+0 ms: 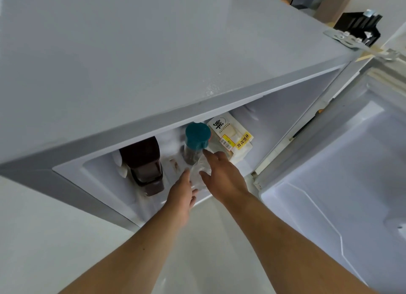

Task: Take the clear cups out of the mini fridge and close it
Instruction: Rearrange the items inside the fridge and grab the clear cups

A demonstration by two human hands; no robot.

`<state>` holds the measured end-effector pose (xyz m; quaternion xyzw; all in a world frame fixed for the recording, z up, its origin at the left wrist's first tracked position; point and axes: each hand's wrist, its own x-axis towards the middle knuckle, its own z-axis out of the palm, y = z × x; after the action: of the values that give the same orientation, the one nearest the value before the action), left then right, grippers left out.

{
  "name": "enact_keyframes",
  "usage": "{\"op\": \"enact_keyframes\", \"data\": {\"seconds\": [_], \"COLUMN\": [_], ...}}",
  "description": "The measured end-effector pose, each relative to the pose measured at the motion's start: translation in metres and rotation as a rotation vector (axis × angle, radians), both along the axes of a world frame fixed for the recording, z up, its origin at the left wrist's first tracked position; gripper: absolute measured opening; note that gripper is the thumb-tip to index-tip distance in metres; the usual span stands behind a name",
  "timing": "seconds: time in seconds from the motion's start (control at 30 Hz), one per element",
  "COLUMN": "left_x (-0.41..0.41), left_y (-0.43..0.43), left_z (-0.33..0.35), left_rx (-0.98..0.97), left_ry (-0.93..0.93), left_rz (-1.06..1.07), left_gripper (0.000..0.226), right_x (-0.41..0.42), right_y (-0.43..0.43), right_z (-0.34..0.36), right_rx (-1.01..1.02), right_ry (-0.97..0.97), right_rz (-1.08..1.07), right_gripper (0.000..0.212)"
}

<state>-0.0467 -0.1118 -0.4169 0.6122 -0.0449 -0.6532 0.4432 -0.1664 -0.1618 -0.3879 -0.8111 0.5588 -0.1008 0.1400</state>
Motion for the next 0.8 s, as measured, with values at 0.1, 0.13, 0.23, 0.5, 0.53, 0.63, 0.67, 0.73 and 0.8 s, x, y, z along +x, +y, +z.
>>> {"op": "enact_keyframes", "data": {"seconds": [0.1,0.13,0.23,0.5,0.53,0.63,0.67,0.73,0.8], "left_x": [-0.006,-0.007,-0.011,0.008,0.011,0.018,0.020,0.023,0.024], "left_y": [-0.008,-0.010,-0.012,0.045,0.050,0.052,0.049,0.042,0.038], "left_z": [-0.002,-0.001,0.002,0.039,0.049,0.078,0.084,0.093,0.097], "left_rx": [-0.019,-0.022,-0.013,-0.185,-0.205,-0.235,-0.231,-0.211,-0.203], "left_ry": [0.015,0.013,-0.037,-0.306,-0.307,-0.333,-0.322,-0.271,-0.268], "left_rz": [0.004,-0.002,-0.045,0.339,0.434,0.511,0.514,0.523,0.527], "left_gripper": [0.061,0.060,0.056,0.026,0.028,0.050,0.057,0.058,0.049], "right_x": [-0.007,-0.009,-0.012,0.052,0.068,0.103,0.107,0.109,0.104], "right_y": [-0.006,-0.007,-0.006,0.019,0.015,0.000,-0.003,-0.005,-0.006], "right_z": [-0.001,0.000,0.008,0.072,0.081,0.095,0.096,0.099,0.099], "right_rx": [0.016,0.031,0.051,-0.088,0.074,0.345,0.333,0.360,0.473], "right_ry": [0.038,0.041,0.070,-0.342,-0.391,-0.360,-0.298,-0.279,-0.383], "right_rz": [-0.022,-0.025,-0.020,0.014,-0.002,0.025,0.040,0.046,0.029], "right_gripper": [0.068,0.069,0.073,0.024,0.029,0.039,0.041,0.039,0.041]}}
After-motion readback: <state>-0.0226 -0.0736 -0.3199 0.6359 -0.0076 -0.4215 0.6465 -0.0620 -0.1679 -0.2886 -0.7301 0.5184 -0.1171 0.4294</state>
